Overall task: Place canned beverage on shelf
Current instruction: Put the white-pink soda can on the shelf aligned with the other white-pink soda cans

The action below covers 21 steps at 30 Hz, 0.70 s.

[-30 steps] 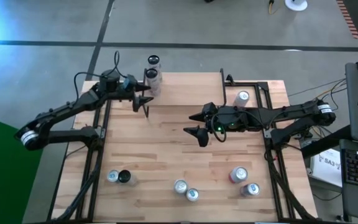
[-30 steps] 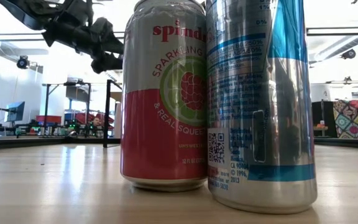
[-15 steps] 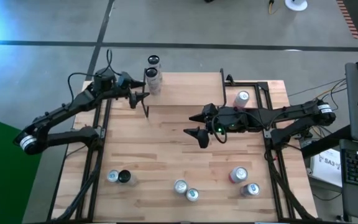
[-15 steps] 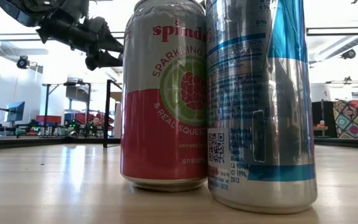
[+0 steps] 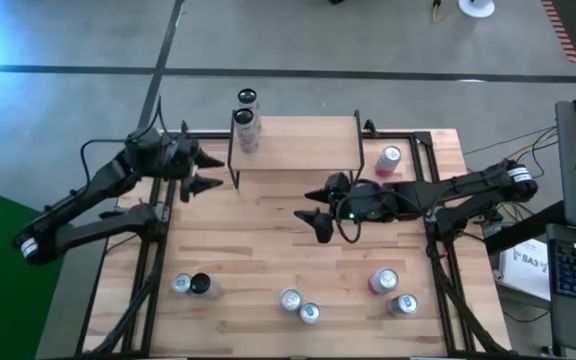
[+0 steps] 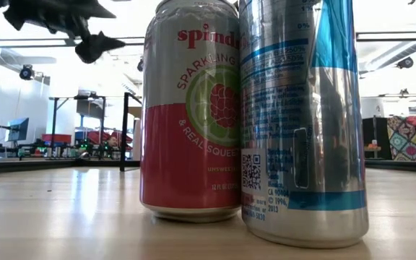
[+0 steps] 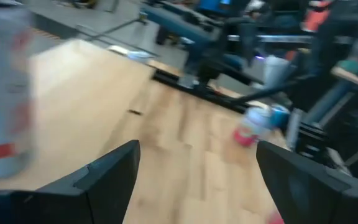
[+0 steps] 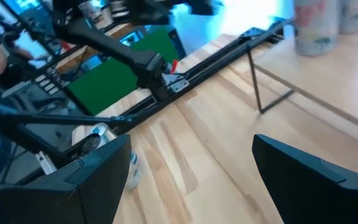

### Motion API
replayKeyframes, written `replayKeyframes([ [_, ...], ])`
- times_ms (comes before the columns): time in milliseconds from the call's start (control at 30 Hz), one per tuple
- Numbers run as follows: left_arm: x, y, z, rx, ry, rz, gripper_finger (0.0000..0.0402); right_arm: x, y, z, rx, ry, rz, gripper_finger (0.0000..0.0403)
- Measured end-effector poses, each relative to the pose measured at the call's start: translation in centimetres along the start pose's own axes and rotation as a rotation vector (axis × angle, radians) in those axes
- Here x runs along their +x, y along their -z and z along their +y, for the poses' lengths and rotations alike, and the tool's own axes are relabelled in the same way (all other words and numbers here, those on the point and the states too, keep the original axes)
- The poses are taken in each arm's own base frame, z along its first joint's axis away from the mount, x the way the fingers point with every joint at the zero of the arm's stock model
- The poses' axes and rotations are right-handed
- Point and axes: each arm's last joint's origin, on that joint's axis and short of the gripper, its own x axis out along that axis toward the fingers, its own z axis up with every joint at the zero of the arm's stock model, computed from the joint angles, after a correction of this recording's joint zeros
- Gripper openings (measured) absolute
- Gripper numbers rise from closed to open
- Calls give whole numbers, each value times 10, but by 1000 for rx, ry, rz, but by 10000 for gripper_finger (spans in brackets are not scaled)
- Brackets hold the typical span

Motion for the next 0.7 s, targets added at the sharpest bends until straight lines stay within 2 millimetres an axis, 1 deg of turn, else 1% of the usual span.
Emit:
replayKeyframes([
  [167,5,10,-21,18,94,29,309,-7,16,2,153,100,147,325],
  [300,14,25,-33,37,140,89,309,-13,31,17,207,167,271,325],
  [400,17,30,-42,36,157,106,309,-11,40,33,205,195,335,325],
  [467,15,29,-50,2,187,116,309,-4,40,43,184,207,341,325],
  [533,9,20,-61,-23,251,110,309,6,37,51,139,213,337,325],
  [600,0,12,-74,-18,313,135,309,19,33,57,56,202,335,325],
  [700,-11,9,-88,18,307,230,309,37,26,60,-81,190,335,325],
])
